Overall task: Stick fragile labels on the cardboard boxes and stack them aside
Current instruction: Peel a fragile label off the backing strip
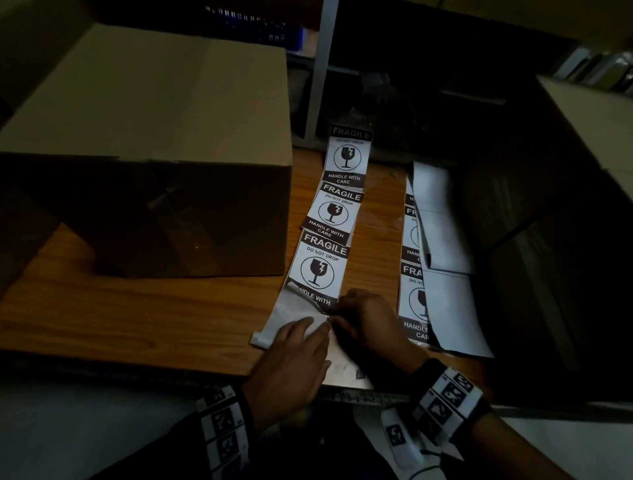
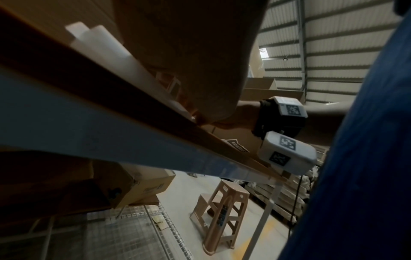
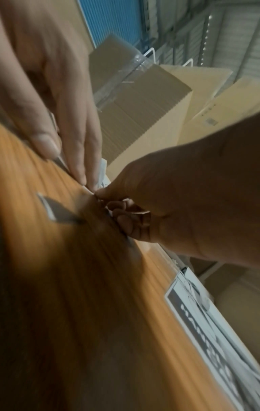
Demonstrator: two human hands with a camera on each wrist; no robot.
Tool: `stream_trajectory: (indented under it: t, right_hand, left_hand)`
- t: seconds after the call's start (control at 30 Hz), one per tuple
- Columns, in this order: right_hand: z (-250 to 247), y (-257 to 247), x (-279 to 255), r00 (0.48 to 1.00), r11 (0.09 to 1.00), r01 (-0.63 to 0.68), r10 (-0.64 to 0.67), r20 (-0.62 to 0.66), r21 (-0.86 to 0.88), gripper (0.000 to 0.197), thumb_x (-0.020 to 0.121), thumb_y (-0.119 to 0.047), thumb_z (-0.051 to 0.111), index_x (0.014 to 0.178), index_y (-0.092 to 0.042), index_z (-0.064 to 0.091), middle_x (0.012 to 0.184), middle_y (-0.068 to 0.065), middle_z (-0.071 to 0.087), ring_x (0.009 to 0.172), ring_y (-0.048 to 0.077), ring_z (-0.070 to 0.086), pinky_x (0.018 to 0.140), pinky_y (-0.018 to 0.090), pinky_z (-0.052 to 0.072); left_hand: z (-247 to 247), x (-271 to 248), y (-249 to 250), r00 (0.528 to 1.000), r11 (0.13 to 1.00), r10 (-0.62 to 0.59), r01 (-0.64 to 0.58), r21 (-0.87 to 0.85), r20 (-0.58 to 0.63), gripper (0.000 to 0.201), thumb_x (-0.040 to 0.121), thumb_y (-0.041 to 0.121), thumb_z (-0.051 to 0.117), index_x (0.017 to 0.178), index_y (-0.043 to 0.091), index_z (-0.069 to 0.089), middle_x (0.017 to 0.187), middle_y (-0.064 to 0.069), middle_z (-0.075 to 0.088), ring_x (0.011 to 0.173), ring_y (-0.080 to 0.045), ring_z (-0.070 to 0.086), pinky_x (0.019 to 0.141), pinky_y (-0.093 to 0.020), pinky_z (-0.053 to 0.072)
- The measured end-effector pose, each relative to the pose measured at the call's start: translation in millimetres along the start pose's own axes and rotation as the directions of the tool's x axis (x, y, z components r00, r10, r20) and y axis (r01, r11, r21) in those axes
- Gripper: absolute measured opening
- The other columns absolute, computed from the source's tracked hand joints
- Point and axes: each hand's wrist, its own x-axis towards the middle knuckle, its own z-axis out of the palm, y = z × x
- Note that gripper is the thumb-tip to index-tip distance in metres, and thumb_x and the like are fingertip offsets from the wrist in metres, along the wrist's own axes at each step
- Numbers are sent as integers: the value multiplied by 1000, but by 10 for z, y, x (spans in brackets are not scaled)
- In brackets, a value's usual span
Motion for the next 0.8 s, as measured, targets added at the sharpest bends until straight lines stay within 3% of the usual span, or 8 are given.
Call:
stream_trajectory:
  t: [0.2, 0.43, 0.57, 0.8]
  right_hand:
    - [6, -73, -38, 999, 995, 39, -41, -22, -88, 17, 87, -26, 67, 101, -20, 76, 95, 1, 67, 85, 20, 63, 70, 32, 51]
    - [92, -97, -27, 992, 958, 110, -125, -37, -263, 7, 83, -22, 71, 86, -16, 71, 85, 3, 62, 75, 23, 60, 53, 26, 41]
    - [32, -8, 42, 994, 959, 102, -87, 67, -265, 20, 93, -28, 57, 101, -11, 66, 97, 6, 60, 86, 24, 58, 64, 39, 52]
    - [-186, 35, 333, 953, 987, 63, -17, 304, -145, 24, 96, -20, 57, 110, -4, 69, 110, 13, 67, 100, 26, 63, 87, 38, 49]
  left_hand:
    - [4, 1, 39, 1000, 999, -8, 9, 46, -12, 52, 87, 38, 37, 108, 9, 75, 121, -3, 68, 110, -28, 63, 93, -41, 53]
    - [26, -24, 66, 1000, 993, 19, -19, 119, 4, 50, 89, 33, 36, 109, 7, 74, 123, -9, 66, 114, -33, 61, 96, -46, 51]
    - [21, -33, 41, 999, 990, 42, -43, 132, 10, 49, 90, 34, 36, 111, 9, 73, 126, -8, 65, 116, -32, 59, 98, -45, 50]
    - [62, -59, 5, 998, 989, 60, -62, 136, 16, 48, 92, 34, 37, 116, 10, 71, 131, -8, 62, 119, -31, 57, 99, -44, 49]
